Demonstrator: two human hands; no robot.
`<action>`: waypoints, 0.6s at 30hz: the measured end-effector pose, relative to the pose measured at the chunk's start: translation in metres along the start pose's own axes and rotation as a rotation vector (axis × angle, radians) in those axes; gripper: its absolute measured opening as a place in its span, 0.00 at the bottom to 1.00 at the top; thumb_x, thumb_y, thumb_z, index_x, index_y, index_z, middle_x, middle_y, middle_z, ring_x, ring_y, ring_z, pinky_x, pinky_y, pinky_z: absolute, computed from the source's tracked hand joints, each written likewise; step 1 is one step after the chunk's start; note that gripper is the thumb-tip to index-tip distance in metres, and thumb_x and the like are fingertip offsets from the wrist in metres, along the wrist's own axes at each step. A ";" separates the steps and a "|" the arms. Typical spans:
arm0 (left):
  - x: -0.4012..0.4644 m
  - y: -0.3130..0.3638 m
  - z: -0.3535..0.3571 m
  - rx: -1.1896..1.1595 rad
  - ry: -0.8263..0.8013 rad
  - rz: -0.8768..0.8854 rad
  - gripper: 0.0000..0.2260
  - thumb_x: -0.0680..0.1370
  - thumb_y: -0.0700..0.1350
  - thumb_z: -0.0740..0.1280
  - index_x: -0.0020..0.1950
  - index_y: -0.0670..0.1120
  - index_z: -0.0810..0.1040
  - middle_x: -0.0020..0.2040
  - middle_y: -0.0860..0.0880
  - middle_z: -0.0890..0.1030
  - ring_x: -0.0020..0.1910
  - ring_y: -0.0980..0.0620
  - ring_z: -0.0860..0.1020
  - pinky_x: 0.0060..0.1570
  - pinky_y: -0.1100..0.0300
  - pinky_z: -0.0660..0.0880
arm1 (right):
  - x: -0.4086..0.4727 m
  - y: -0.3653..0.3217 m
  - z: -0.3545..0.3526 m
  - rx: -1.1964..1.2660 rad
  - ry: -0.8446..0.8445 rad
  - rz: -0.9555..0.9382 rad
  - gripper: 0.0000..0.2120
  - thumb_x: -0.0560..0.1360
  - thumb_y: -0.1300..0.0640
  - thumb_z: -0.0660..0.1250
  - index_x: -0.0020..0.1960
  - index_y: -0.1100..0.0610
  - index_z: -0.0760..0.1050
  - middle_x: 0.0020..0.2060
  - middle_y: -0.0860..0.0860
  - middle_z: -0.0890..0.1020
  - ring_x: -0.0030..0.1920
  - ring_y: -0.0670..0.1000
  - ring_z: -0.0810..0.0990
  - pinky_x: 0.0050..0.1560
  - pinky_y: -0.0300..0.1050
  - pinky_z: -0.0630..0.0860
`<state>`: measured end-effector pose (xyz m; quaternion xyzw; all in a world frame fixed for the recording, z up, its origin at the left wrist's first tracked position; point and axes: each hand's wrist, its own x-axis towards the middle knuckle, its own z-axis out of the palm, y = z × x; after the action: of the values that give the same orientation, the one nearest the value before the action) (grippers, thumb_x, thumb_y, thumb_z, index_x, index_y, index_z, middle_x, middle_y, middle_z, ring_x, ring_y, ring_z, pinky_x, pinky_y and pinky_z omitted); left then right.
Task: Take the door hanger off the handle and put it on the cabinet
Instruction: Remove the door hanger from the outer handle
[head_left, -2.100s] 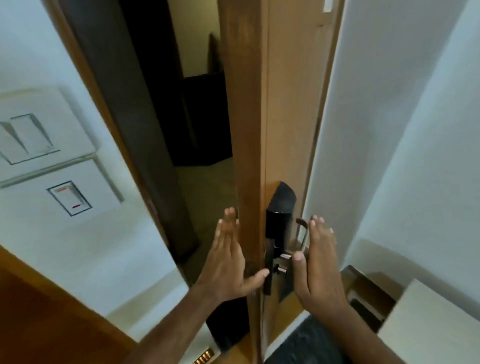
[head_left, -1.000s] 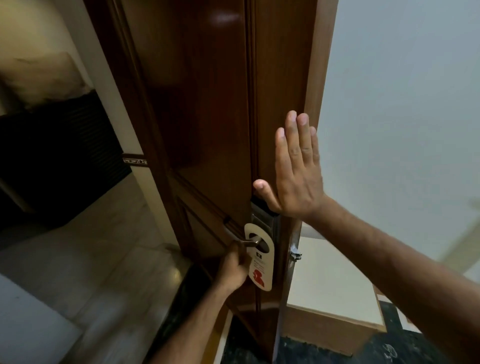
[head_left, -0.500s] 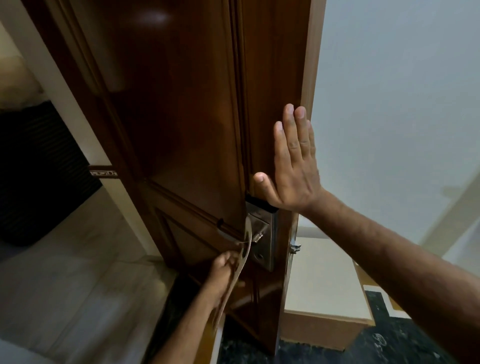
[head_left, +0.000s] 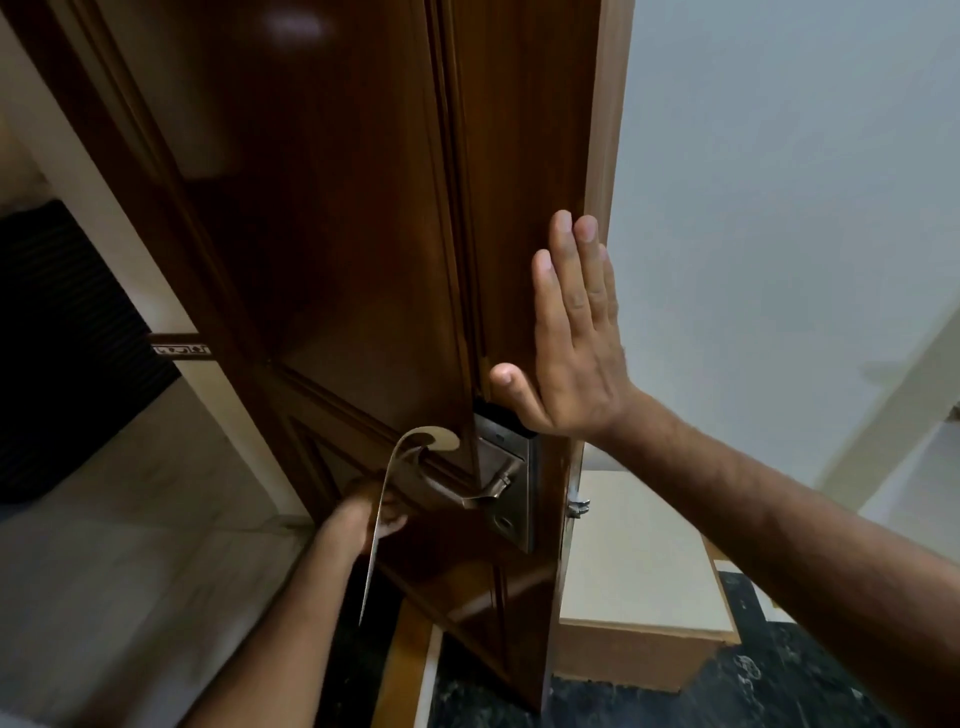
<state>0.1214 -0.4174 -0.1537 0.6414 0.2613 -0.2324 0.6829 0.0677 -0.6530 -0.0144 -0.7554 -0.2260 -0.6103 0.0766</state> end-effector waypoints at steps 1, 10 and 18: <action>0.004 0.003 -0.005 0.007 0.091 0.075 0.12 0.83 0.44 0.59 0.42 0.41 0.74 0.39 0.43 0.75 0.37 0.46 0.74 0.38 0.52 0.79 | 0.000 -0.002 0.001 0.015 0.008 -0.002 0.38 0.80 0.39 0.50 0.79 0.64 0.45 0.80 0.56 0.41 0.80 0.59 0.43 0.80 0.62 0.48; -0.046 -0.028 -0.054 0.253 0.452 0.611 0.11 0.84 0.51 0.56 0.54 0.44 0.73 0.44 0.43 0.82 0.42 0.44 0.83 0.36 0.53 0.79 | 0.005 -0.031 -0.009 0.323 0.100 0.206 0.39 0.80 0.38 0.54 0.79 0.61 0.44 0.73 0.75 0.51 0.78 0.69 0.47 0.78 0.69 0.50; -0.095 -0.037 -0.078 0.165 0.546 0.724 0.07 0.84 0.46 0.57 0.58 0.45 0.71 0.48 0.46 0.81 0.43 0.50 0.82 0.33 0.60 0.75 | 0.007 -0.073 -0.015 0.340 0.089 0.131 0.42 0.79 0.35 0.52 0.79 0.63 0.46 0.73 0.73 0.53 0.77 0.69 0.47 0.77 0.70 0.50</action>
<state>0.0210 -0.3443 -0.1220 0.7813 0.1714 0.1785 0.5730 0.0231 -0.5925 -0.0160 -0.7169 -0.2725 -0.5898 0.2529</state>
